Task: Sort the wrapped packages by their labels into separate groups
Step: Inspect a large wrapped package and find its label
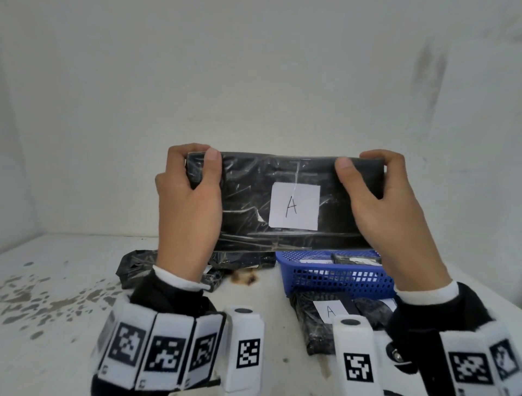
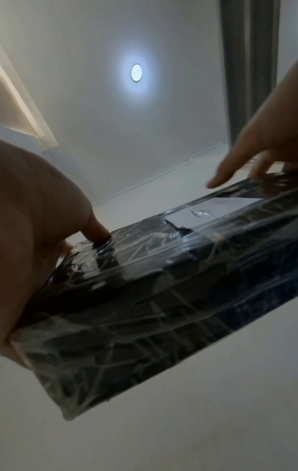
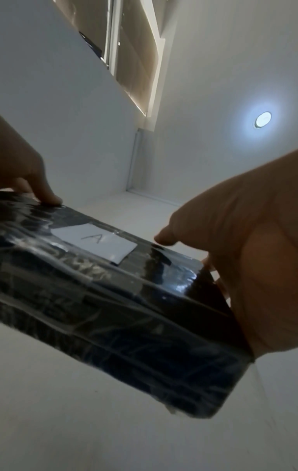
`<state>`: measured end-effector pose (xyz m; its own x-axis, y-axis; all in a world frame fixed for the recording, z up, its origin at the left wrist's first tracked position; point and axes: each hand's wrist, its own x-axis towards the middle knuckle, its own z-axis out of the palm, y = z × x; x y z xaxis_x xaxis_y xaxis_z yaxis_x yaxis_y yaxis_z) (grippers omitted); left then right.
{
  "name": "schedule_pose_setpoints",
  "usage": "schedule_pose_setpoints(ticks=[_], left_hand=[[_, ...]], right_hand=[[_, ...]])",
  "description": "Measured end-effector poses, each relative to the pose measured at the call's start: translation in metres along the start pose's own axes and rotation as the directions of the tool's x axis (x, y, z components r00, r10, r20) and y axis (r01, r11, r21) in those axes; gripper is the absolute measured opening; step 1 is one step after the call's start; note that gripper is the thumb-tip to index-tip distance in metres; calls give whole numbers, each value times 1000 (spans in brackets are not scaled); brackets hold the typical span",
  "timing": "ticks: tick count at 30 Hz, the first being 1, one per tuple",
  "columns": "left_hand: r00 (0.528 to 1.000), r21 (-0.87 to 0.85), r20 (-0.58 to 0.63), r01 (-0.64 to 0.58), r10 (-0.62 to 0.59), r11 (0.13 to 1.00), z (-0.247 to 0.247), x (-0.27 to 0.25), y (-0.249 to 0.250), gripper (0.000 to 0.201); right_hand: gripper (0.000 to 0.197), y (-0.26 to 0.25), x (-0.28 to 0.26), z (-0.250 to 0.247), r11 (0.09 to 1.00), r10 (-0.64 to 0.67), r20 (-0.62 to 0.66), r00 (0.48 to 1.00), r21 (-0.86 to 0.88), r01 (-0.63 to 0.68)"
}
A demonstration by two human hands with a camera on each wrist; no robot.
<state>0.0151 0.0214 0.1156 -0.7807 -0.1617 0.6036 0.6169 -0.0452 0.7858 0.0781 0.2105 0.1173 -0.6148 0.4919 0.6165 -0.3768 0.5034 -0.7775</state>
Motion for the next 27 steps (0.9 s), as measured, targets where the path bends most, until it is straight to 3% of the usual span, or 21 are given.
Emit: schedule_pose_setpoints(ticks=[6, 9, 12, 16, 20, 27], left_hand=[[1000, 98, 4, 8, -9, 995, 2, -2, -1, 30], [998, 215, 48, 38, -49, 976, 3, -5, -1, 52], [998, 261, 51, 7, -21, 965, 3, -7, 1, 64], [998, 290, 67, -5, -15, 957, 2, -6, 1, 95], [998, 324, 64, -10, -12, 946, 2, -7, 3, 101], [999, 241, -40, 5, 5, 971, 8, -13, 8, 112]], right_hand=[[53, -3, -5, 4, 997, -24, 13, 1000, -70, 25], [60, -5, -7, 4, 997, -27, 28, 999, -68, 29], [83, -6, -8, 4, 997, -26, 62, 998, -75, 31], [98, -5, -9, 3, 996, -57, 75, 996, -71, 62], [95, -3, -10, 5, 994, -81, 65, 995, -68, 86], [75, -5, -14, 12, 990, -138, -29, 990, -15, 137]])
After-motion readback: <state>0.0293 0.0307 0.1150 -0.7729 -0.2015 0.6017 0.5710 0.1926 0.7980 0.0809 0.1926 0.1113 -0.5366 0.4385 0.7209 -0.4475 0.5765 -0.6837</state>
